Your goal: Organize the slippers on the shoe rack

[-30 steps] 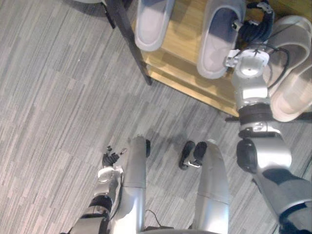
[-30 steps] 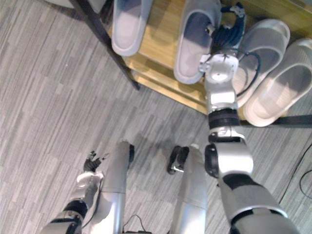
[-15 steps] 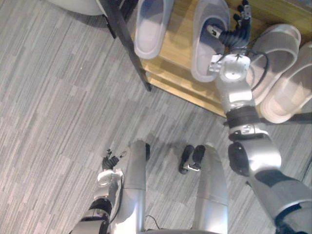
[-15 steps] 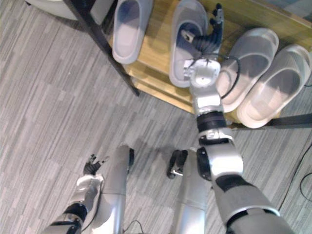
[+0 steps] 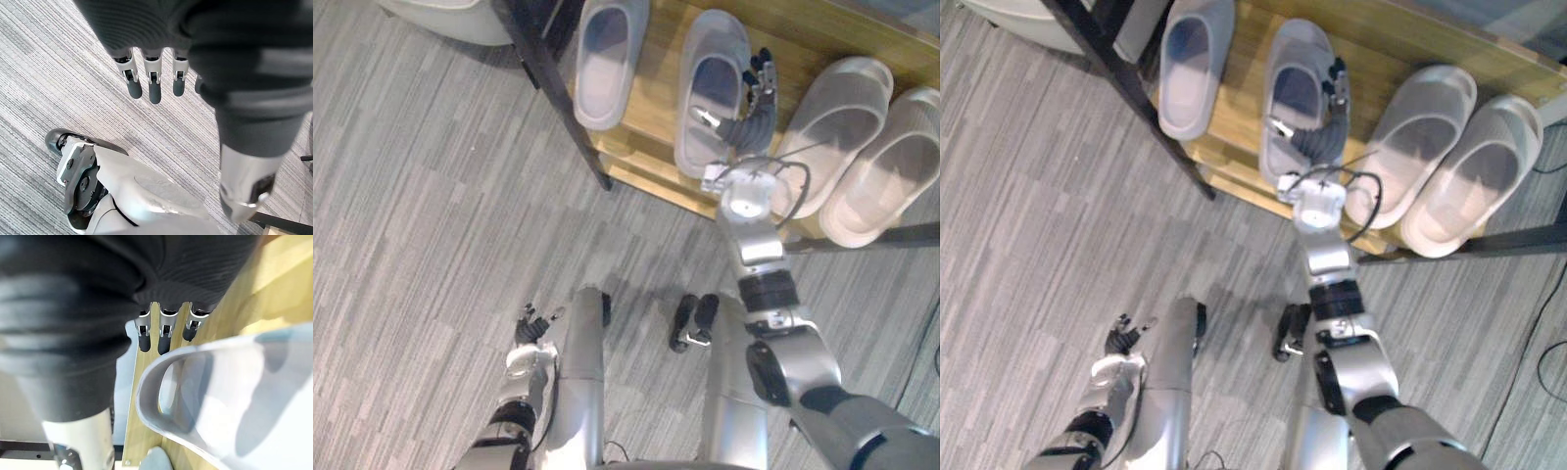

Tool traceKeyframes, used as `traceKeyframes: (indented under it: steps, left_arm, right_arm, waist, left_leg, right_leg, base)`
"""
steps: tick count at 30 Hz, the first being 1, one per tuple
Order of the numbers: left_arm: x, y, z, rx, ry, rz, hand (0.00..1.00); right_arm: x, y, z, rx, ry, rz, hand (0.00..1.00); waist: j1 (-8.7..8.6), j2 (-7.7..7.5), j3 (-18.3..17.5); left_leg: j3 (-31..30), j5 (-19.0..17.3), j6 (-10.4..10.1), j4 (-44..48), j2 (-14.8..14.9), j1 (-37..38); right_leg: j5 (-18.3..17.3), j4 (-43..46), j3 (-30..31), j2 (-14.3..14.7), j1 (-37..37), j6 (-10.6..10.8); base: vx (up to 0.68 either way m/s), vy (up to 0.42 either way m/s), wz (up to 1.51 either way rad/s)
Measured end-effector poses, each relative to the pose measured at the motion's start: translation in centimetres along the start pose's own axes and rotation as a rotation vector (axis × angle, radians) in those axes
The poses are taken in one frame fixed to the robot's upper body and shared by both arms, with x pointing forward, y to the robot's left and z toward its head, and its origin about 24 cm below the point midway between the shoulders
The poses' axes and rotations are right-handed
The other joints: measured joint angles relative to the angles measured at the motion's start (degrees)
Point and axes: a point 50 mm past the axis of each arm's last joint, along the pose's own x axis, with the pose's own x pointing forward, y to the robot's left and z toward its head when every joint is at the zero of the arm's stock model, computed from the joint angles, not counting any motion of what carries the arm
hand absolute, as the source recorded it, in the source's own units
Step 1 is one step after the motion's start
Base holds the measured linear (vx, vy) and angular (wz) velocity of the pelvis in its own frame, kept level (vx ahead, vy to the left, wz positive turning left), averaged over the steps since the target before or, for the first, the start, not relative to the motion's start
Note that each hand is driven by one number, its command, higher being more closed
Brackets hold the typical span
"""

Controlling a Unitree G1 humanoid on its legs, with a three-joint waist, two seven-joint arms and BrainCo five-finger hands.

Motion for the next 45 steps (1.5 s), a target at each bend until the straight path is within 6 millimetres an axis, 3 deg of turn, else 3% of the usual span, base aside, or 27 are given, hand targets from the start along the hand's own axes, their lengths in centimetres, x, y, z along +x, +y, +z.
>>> traceKeyframes:
  steps: [9,22,36,45]
  left_arm:
    - [0.0,0.1,0.0,-0.004,0.001,0.01,0.0]
    - [0.0,0.1,0.0,-0.005,-0.003,0.01,0.0]
    - [-0.1,-0.4,0.3,-0.019,-0.018,-0.002,0.0]
    - [-0.1,-1.2,0.4,-0.036,-0.024,-0.019,0.0]
  right_arm:
    - [-2.9,0.0,-2.9,0.026,0.109,0.008,0.0]
    - [-2.8,0.5,-2.5,0.132,0.114,0.005,0.0]
    - [1.2,2.2,0.9,0.36,0.092,0.02,0.0]
    - [3.1,1.7,1.8,0.452,0.105,-0.025,0.0]
  waist:
    - [0.13,-0.44,-0.4]
    - [0.21,-0.44,-0.4]
    - [0.91,-0.3,-0.3]
    - [1.96,0.63,0.5]
  left_leg:
    - [0.0,0.0,0.0,-0.1,0.0,0.6]
    - [-0.2,0.0,-0.1,-1.2,-0.2,0.4]
    - [-0.9,0.6,-0.4,-2.0,-0.4,-0.1]
    - [-1.1,0.9,-0.3,-2.1,-1.2,-0.2]
  right_leg:
    - [-0.1,-0.2,-0.1,-0.1,0.8,0.2]
    - [-0.2,-1.0,-0.6,-0.2,0.8,0.4]
    - [-0.6,-1.1,-1.4,-0.9,0.8,0.8]
    - [-0.8,-1.1,-1.5,-1.4,0.8,1.1]
  base:
    - [0.0,-0.002,0.01]
    - [0.0,0.0,0.0]
    - [0.01,-0.011,0.03]
    - [0.01,-0.004,0.03]
